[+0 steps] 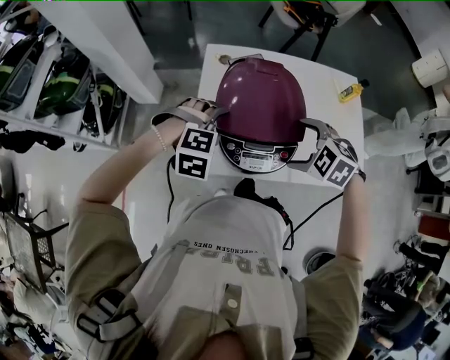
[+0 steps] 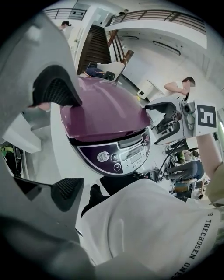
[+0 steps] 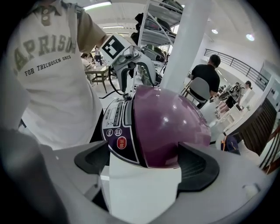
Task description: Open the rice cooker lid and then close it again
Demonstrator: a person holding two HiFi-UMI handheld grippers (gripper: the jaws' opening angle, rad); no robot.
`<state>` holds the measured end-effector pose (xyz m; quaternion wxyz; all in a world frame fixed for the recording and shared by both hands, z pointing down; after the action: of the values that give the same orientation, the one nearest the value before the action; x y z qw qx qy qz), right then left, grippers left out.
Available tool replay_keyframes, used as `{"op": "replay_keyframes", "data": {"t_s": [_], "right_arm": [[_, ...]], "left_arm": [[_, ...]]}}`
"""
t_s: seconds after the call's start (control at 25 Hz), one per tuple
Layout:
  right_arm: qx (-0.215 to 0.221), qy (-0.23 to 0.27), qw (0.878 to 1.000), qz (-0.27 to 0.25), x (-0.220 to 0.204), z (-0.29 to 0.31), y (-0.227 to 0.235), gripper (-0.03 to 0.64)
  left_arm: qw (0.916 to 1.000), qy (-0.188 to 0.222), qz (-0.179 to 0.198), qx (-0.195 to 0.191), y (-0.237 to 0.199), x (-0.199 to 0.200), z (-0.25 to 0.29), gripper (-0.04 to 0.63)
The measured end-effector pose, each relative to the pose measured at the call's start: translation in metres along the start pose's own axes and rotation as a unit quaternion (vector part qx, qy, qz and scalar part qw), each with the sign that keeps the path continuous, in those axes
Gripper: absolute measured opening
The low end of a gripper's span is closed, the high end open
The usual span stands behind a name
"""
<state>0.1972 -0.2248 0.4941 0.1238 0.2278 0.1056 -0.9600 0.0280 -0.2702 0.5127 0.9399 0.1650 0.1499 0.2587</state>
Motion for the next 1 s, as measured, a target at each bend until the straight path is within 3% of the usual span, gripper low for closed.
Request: {"op": "replay_keyframes", "data": {"t_s": [0.56,1.0], "right_arm": [[0.039,-0.023,0.999,-0.009,-0.007,0.010,-0.010,0.468],[0.068,-0.073,0.994,-0.044,-0.014,0.014,-0.013,0.471]], "left_arm": [[0.9994,-0.003,0.006,-0.032,0.011,-0.003,0.010,0.527],[0.9975,-0.028,0.039,-0.052,0.012,-0.008,0.013,0.528]]}}
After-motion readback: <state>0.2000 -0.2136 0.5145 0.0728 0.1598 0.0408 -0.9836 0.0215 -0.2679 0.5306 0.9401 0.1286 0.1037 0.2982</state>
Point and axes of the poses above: the fingertips, and each gripper's own axes: z forward along the fingers, y to its right, x out of its top, the point moved 1 cm from there along -z, backward along the fingers, and after that the axes turned 1 degree about z, right-handed, at the moved point
